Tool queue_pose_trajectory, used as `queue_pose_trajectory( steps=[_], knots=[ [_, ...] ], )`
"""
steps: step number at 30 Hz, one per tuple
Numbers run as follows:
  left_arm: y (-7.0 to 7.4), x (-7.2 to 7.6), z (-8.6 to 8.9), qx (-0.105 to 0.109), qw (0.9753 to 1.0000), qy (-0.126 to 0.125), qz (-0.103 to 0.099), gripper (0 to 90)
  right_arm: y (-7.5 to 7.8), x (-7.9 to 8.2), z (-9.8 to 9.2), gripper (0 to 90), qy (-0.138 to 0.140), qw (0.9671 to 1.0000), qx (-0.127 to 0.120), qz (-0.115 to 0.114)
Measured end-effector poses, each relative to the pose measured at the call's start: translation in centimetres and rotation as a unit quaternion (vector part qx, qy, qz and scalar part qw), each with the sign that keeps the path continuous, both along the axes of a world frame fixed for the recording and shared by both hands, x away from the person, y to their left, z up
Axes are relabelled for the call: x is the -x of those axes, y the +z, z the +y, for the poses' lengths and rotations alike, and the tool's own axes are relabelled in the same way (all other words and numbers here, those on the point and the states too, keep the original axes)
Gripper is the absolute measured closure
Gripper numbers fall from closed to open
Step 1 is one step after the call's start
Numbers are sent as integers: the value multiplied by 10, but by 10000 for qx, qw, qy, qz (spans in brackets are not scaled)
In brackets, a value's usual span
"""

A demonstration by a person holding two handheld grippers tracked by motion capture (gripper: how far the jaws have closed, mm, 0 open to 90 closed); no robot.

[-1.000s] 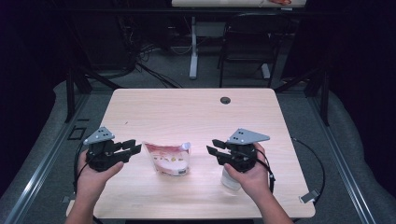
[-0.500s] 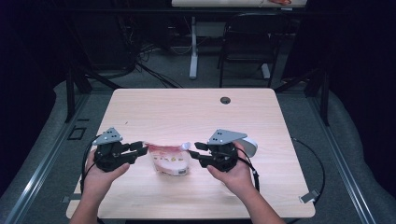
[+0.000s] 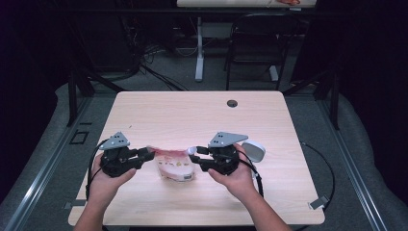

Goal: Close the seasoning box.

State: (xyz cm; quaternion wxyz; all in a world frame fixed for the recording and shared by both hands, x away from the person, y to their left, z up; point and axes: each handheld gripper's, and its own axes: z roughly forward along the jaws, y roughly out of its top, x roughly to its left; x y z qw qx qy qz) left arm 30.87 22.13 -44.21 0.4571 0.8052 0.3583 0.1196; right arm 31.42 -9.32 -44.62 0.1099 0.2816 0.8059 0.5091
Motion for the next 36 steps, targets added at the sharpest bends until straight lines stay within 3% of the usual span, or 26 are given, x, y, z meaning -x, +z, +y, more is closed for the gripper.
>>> queue_pose_trajectory(
  steps=[6, 17, 29, 36],
  knots=[
    [0, 0, 0, -7, 10000, 27, -13, 790, 1, 0, 3, 681, -11, 10000, 58, -37],
    [0, 1, 0, -73, 9999, 64, -77, 900, 1, 2, 4, 694, -46, 9999, 87, -119],
    [4, 3, -4, -6, 9997, -5, -226, 900, 4, 6, -2, 695, -77, 9999, 25, -151],
    [4, 1, -21, -38, 9996, -155, -225, 900, 6, 10, -15, 693, -209, 9997, 66, -118]
  ],
)
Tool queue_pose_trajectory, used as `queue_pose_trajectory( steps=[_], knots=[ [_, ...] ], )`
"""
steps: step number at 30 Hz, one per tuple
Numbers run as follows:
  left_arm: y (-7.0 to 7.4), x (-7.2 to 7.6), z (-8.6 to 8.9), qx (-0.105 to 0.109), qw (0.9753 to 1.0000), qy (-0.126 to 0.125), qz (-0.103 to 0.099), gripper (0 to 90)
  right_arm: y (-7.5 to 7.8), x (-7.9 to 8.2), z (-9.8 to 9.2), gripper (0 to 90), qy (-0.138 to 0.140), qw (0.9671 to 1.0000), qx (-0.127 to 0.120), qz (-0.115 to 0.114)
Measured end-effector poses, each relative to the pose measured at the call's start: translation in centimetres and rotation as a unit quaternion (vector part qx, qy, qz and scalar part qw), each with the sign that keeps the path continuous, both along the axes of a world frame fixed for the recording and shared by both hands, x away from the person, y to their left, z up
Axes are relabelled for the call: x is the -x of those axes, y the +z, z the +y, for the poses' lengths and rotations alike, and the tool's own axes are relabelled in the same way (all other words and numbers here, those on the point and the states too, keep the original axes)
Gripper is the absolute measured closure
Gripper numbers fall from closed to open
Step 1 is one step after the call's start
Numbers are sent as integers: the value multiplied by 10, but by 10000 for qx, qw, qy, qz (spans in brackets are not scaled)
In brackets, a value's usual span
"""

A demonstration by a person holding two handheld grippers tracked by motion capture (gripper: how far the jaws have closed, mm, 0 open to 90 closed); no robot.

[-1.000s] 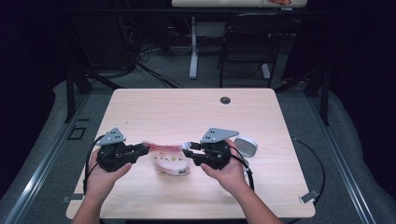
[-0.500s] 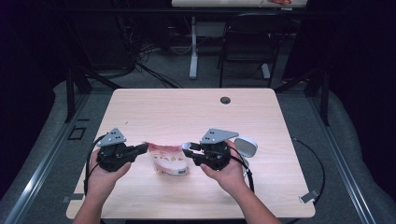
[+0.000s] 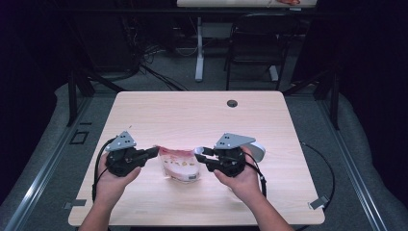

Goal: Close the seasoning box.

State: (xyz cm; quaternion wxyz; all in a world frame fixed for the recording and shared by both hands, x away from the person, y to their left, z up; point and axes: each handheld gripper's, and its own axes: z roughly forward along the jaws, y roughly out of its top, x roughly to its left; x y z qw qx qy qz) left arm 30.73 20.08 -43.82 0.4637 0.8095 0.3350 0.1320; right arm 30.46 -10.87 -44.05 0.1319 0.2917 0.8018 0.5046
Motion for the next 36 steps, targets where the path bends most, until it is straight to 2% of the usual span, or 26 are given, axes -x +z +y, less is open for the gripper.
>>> queue_pose_trajectory(
  steps=[12, 19, 26, 30, 31, 36],
  knots=[
    [-4, -4, -25, 49, 9995, -307, 41, 900, -2, 8, -26, 690, -244, 9997, 72, 55],
    [-7, -4, -33, 95, 9993, -354, 23, 900, -1, 12, -35, 690, -328, 9994, 131, 39],
    [-8, -3, -34, 112, 9992, -383, -14, 897, 0, 13, -37, 688, -291, 9993, 243, 55],
    [-8, -2, -33, 116, 9993, -347, -42, 864, 3, 14, -37, 668, -263, 9990, 353, 44],
    [-9, -2, -33, 162, 9993, -331, -53, 863, 6, 15, -39, 639, -249, 9990, 383, 4],
    [-9, -2, -30, 214, 9993, -303, -35, 829, 15, 21, -46, 636, -264, 9987, 428, -123]
  ],
)
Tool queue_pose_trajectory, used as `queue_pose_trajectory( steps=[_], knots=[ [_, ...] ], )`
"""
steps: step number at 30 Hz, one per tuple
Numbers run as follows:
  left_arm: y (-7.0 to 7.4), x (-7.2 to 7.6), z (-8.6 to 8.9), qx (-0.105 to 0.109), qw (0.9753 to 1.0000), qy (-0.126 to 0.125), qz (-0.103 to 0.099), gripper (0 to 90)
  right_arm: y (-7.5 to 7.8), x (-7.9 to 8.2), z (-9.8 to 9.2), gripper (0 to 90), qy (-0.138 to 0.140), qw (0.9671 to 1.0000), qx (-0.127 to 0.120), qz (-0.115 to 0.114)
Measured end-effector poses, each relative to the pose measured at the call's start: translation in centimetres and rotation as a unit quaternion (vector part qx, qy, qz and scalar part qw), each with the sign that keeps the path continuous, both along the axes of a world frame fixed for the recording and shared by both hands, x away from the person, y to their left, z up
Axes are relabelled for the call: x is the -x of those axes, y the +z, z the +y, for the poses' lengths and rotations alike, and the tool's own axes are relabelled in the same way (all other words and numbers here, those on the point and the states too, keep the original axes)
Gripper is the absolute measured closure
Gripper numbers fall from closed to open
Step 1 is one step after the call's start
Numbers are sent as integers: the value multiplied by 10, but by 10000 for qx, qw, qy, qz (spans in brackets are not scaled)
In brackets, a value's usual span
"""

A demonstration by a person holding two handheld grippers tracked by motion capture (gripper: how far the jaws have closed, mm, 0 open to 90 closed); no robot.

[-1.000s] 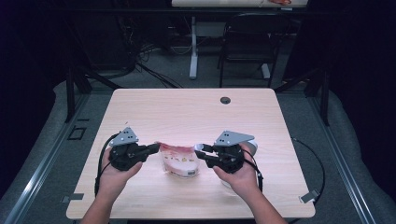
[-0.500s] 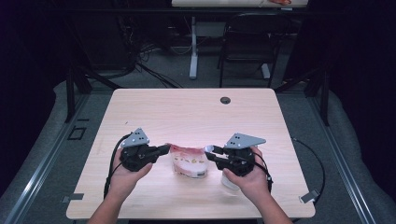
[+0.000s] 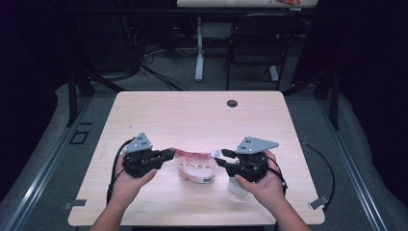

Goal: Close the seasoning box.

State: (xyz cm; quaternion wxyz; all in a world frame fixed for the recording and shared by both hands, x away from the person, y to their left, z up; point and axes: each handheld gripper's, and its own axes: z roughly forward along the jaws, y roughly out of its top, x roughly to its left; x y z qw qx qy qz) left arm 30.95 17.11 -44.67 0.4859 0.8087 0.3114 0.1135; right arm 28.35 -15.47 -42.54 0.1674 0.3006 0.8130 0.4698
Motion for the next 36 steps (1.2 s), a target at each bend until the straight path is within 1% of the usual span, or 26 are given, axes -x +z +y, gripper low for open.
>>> queue_pose_trajectory(
  steps=[2, 3, 4, 5, 6, 7, 8, 9, 10, 11, 12, 13, 15, 18, 20, 24, 26, 27, 28, 30, 32, 34, 35, 36],
  knots=[
    [2, 0, 3, 55, 10000, 31, 11, 810, 8, 4, -4, 636, 46, 10000, 20, -75],
    [2, 0, 3, 55, 10000, 31, 11, 797, 8, 4, -4, 636, 46, 10000, 20, -75],
    [3, 1, 5, 53, 10000, 58, 7, 788, 14, 5, -5, 628, 86, 9999, 29, -131],
    [3, 1, 5, 53, 10000, 58, 7, 783, 18, 6, -5, 626, 109, 9998, 43, -159],
    [4, 2, 6, 49, 10000, 60, -1, 783, 18, 6, -5, 626, 109, 9998, 43, -159],
    [4, 2, 8, 55, 9999, 88, 2, 774, 23, 5, -3, 624, 181, 9996, 43, -216],
    [5, 2, 9, 61, 9999, 105, 1, 768, 26, 5, -2, 622, 222, 9994, 71, -253],
    [5, 2, 9, 61, 9999, 105, 1, 763, 26, 5, -2, 622, 222, 9994, 71, -253],
    [5, 2, 12, 37, 9999, 150, 9, 757, 30, 3, 2, 618, 324, 9991, 122, -249],
    [5, 2, 13, 18, 9998, 178, 33, 750, 32, 1, 4, 617, 365, 9989, 153, -237],
    [4, 2, 15, 11, 9998, 204, 32, 742, 34, 0, 6, 618, 400, 9987, 210, -238],
    [4, 2, 15, 11, 9998, 204, 32, 737, 34, 0, 6, 618, 400, 9987, 210, -238],
    [4, 1, 18, -10, 9996, 268, 35, 717, 39, -5, 13, 618, 517, 9980, 329, -186],
    [2, -1, 22, -11, 9994, 348, 84, 711, 41, -9, 17, 618, 548, 9976, 384, -171],
    [2, -2, 27, 8, 9992, 390, 113, 711, 44, -15, 24, 609, 576, 9971, 479, -147],
    [2, -3, 33, 72, 9988, 466, 137, 711, 45, -20, 30, 618, 599, 9966, 558, -30],
    [3, -3, 36, 86, 9987, 476, 148, 711, 46, -24, 34, 634, 662, 9957, 641, 57],
    [2, -4, 39, 108, 9985, 521, 153, 711, 47, -27, 38, 640, 687, 9952, 696, 88],
    [2, -4, 39, 108, 9985, 521, 153, 710, 47, -27, 38, 640, 687, 9952, 696, 88],
    [2, -4, 40, 106, 9984, 536, 165, 710, 48, -31, 43, 648, 727, 9941, 793, 119],
    [2, -5, 43, 117, 9982, 557, 185, 706, 49, -36, 50, 659, 810, 9923, 923, 161],
    [2, -5, 43, 107, 9982, 560, 198, 705, 49, -37, 52, 661, 828, 9918, 961, 172],
    [1, -5, 45, 123, 9981, 573, 182, 704, 50, -39, 57, 663, 904, 9897, 1092, 210],
    [1, -5, 45, 123, 9981, 573, 182, 704, 50, -39, 57, 663, 904, 9897, 1092, 210]
  ],
)
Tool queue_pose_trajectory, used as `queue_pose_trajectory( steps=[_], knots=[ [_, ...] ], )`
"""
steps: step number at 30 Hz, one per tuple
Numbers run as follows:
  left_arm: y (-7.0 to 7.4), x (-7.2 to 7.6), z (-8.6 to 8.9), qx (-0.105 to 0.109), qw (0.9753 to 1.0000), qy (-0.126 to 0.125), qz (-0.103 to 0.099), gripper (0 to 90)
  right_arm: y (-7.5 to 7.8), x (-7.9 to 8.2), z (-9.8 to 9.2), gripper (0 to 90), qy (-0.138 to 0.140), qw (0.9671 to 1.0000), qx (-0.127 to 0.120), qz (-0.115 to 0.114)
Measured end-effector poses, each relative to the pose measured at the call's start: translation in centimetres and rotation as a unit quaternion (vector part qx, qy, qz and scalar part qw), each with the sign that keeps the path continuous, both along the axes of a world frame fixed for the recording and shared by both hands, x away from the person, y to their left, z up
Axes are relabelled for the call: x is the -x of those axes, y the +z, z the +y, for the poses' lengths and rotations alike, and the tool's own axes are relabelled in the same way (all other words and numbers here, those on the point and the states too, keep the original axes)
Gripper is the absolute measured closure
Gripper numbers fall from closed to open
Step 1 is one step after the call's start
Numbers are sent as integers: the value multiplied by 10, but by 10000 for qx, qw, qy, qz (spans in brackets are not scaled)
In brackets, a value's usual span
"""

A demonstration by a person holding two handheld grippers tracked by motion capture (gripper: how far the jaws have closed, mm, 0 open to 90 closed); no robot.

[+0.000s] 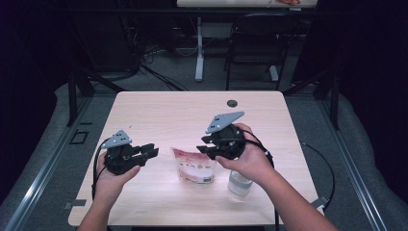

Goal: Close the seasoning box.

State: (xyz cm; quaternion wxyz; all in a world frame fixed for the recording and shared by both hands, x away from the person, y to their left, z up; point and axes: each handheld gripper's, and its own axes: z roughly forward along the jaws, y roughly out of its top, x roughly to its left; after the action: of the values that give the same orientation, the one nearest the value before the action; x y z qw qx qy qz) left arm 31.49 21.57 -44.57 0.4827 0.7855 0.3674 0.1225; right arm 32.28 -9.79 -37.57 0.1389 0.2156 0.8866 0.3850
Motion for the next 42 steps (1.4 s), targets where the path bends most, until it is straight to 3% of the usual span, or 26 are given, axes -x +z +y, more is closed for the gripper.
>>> queue_pose_trajectory(
  steps=[1, 9, 17, 26, 31, 42],
  knots=[
    [-1, 0, 1, -3, 10000, 5, 18, 703, 0, -1, 5, 667, 47, 9999, 135, -6],
    [-2, -1, 1, -10, 10000, 21, 62, 703, 0, -7, 19, 681, 194, 9993, 305, 105],
    [-1, -1, 5, 38, 10000, 77, 33, 700, 1, -12, 31, 680, 336, 9984, 377, 241],
    [0, -1, 6, 49, 9999, 101, 46, 697, 3, -8, 40, 679, 490, 9976, 435, 244],
    [0, -1, 6, 35, 9999, 95, 41, 696, -4, -9, 49, 689, 550, 9961, 642, 250],
    [-1, -2, 8, 50, 9999, 114, 67, 694, -13, -15, 61, 726, 591, 9946, 772, 366]
  ],
)
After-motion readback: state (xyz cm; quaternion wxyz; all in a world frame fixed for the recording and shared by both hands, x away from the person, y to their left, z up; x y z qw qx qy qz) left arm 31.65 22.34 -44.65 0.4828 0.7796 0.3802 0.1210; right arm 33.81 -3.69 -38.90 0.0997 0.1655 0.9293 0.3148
